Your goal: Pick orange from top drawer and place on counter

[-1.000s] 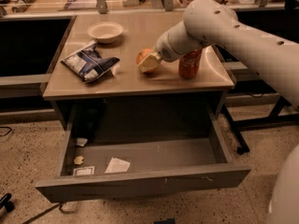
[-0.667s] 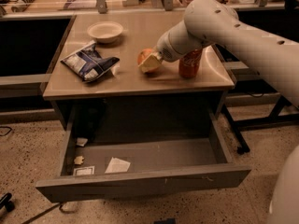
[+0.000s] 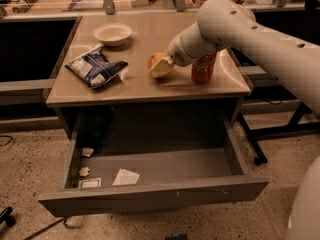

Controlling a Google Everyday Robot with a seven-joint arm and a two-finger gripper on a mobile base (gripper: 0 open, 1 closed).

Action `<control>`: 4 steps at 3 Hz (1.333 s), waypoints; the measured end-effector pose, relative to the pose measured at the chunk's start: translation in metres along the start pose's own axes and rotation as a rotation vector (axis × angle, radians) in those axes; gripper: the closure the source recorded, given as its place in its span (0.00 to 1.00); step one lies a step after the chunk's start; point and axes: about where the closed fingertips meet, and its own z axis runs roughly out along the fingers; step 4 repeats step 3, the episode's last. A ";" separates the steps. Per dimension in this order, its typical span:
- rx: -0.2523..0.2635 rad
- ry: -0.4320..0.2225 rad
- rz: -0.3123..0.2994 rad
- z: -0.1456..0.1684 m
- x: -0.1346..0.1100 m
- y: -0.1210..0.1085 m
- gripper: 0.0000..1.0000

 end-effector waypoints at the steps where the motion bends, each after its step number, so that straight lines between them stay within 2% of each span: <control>1: 0.000 0.000 0.000 0.000 0.000 0.000 0.13; 2: 0.000 0.000 0.000 0.000 0.000 0.000 0.00; 4: 0.000 0.000 0.000 0.000 0.000 0.000 0.00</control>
Offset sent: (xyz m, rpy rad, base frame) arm 0.0000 0.0000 0.0000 0.0000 0.0000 0.0000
